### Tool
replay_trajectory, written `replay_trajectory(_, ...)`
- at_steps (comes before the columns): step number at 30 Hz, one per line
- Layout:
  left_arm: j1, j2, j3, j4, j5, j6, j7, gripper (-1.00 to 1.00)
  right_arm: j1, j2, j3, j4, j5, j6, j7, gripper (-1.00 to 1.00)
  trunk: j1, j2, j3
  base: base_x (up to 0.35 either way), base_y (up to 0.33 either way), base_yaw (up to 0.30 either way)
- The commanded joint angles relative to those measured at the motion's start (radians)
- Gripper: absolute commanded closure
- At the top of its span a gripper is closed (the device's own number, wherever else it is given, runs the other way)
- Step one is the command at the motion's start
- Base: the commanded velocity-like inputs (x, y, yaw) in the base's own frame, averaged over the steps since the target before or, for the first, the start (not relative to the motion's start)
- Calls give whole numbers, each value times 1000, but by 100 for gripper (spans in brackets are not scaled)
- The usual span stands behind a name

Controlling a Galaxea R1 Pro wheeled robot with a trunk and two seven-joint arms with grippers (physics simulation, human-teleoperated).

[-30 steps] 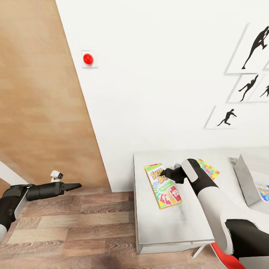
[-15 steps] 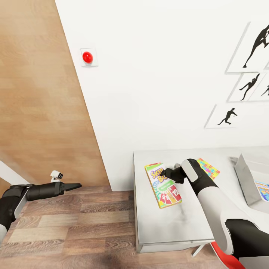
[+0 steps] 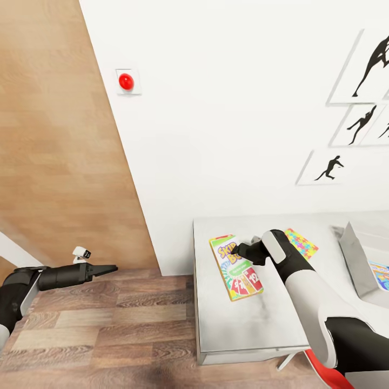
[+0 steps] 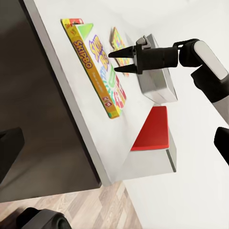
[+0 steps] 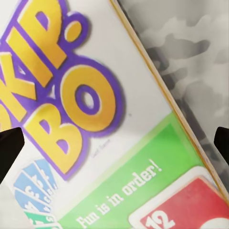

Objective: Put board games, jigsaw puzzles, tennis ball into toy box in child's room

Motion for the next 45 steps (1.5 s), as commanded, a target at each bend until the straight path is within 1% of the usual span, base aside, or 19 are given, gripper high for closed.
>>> replay_trajectory(1, -1, 0, 0, 0, 0, 11, -4, -100, -1, 0, 0, -1, -11, 3, -9, -100, 1, -2, -2, 0, 0, 0)
replay_trajectory(15, -1, 0, 0, 0, 0, 11, -4, -100, -1, -2, -2, -1, -11, 3, -9, -100, 1, -2, -15, 0, 0, 0)
replay_trajectory(31, -1, 0, 0, 0, 0, 11, -4, -100, -1, -3, -1, -1, -11, 3, -9, -100, 1, -2, -17, 0, 1, 0)
replay_trajectory(45, -1, -1, -2, 0, 0, 11, -4, -100, -1, -2, -1, -2, -11, 4, -9, -100, 1, -2, -17, 0, 131, 0)
